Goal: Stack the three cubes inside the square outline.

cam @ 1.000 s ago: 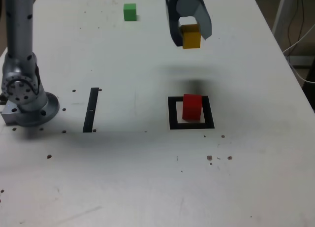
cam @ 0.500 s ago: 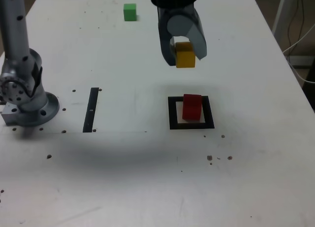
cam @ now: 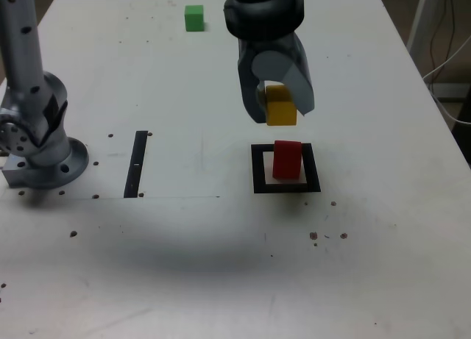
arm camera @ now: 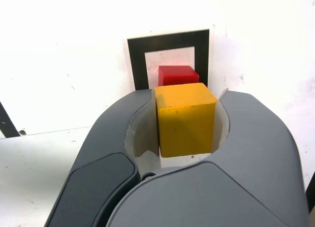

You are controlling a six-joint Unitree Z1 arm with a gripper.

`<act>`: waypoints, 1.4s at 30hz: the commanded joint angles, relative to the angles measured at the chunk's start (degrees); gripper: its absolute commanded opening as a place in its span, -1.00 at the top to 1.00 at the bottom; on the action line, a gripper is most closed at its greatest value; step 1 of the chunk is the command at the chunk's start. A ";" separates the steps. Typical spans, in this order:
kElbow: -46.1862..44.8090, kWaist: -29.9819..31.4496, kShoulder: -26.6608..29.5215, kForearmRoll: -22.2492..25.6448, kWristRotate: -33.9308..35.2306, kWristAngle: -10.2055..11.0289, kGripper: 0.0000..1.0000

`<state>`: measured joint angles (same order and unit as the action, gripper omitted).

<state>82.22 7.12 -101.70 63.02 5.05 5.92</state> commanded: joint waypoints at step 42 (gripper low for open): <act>-3.45 1.02 -5.77 -5.40 0.48 -0.79 -0.39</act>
<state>78.88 8.31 -107.19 57.79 5.69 5.24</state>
